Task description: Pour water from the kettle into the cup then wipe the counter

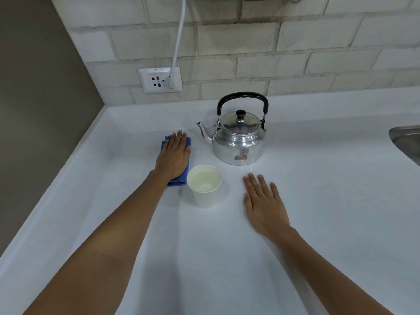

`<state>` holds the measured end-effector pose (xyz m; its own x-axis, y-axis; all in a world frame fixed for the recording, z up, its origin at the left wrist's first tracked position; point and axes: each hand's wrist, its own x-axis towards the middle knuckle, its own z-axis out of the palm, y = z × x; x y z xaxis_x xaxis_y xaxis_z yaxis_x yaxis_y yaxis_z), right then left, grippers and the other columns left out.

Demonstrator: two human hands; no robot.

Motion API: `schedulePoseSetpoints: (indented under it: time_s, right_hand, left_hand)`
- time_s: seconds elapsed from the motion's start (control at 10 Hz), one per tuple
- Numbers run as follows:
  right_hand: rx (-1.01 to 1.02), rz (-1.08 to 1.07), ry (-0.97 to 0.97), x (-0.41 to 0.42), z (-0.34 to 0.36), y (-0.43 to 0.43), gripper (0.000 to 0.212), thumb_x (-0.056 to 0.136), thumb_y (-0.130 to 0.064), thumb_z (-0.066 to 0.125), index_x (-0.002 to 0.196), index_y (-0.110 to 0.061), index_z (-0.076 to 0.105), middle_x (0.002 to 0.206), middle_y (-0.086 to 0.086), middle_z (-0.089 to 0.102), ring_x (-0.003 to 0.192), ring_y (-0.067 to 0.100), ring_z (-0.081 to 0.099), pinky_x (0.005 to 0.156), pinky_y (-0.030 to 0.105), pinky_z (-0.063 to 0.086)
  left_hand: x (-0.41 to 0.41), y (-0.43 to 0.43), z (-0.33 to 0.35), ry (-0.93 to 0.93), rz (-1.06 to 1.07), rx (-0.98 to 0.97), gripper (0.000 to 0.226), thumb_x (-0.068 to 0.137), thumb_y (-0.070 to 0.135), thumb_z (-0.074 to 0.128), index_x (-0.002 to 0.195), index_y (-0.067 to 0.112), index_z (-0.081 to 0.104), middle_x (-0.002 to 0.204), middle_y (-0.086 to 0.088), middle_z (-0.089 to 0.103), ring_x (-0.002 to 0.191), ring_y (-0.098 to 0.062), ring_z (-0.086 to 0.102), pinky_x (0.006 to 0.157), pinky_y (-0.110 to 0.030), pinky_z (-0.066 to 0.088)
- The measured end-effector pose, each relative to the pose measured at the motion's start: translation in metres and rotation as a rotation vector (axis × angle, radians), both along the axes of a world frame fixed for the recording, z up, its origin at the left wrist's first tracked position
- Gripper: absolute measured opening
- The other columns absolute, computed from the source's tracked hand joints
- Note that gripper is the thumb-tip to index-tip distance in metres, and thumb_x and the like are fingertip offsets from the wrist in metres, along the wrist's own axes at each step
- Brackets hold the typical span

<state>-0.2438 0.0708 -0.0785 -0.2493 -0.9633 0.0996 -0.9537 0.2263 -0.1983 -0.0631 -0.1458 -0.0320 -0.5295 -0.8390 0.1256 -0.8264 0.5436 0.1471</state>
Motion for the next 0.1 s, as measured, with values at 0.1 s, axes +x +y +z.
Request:
schedulePoseSetpoints:
  time_s: [0.1]
  right_hand:
    - [0.002, 0.013, -0.081, -0.0009, 0.0053, 0.005, 0.05, 0.098, -0.028, 0.016, 0.145, -0.022, -0.002, 0.157, -0.003, 0.0, 0.144, 0.016, -0.004, 0.117, 0.039, 0.0]
  left_hand:
    - [0.0041, 0.0069, 0.0126, 0.044, 0.022, -0.028, 0.053, 0.099, 0.03, 0.018, 0.144, 0.006, 0.005, 0.156, -0.012, 0.005, 0.144, -0.026, 0.005, 0.118, -0.041, 0.008]
